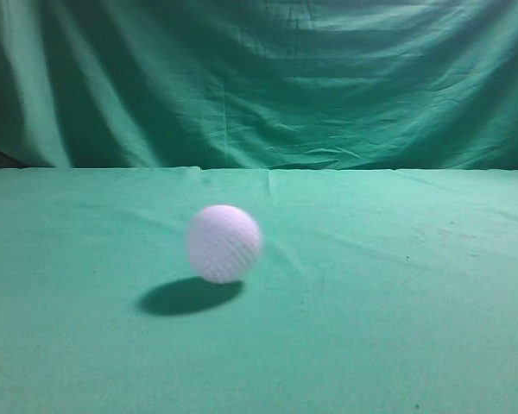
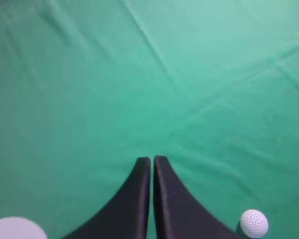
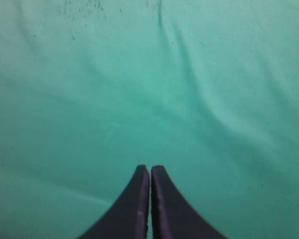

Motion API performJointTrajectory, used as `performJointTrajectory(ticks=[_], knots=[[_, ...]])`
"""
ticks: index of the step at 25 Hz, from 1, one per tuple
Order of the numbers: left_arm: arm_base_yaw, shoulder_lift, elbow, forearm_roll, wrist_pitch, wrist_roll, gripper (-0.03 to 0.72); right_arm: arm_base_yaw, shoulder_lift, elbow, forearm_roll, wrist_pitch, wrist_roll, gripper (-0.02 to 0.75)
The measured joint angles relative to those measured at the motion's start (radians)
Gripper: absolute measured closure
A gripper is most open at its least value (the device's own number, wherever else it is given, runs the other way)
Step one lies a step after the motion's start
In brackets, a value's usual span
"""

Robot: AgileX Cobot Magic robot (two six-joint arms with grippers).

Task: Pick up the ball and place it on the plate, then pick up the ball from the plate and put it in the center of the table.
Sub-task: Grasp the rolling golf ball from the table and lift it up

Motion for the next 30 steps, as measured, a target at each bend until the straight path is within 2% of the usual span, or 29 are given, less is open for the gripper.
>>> performJointTrajectory(ticks=[4,10,18,25,30], knots=[[-0.042,-0.167,0.172,-0.073,-0.140,0.032,0.688,0.000,0.000,0.000,-0.012,0.012,0.000,0.738],[-0.045,-0.411,0.472,-0.065,-0.271,0.075,0.688,0.005,0.022,0.000,-0.012,0.017,0.008,0.738],[-0.045,-0.721,0.820,-0.065,-0.423,0.105,0.688,0.074,0.204,-0.045,-0.015,0.013,0.024,0.738],[-0.045,-0.914,0.989,-0.065,-0.461,0.106,0.688,0.179,0.359,-0.079,-0.015,-0.018,0.064,0.738],[-0.045,-0.961,1.018,-0.065,-0.465,0.106,0.688,0.290,0.490,-0.102,-0.015,-0.063,0.113,0.738]])
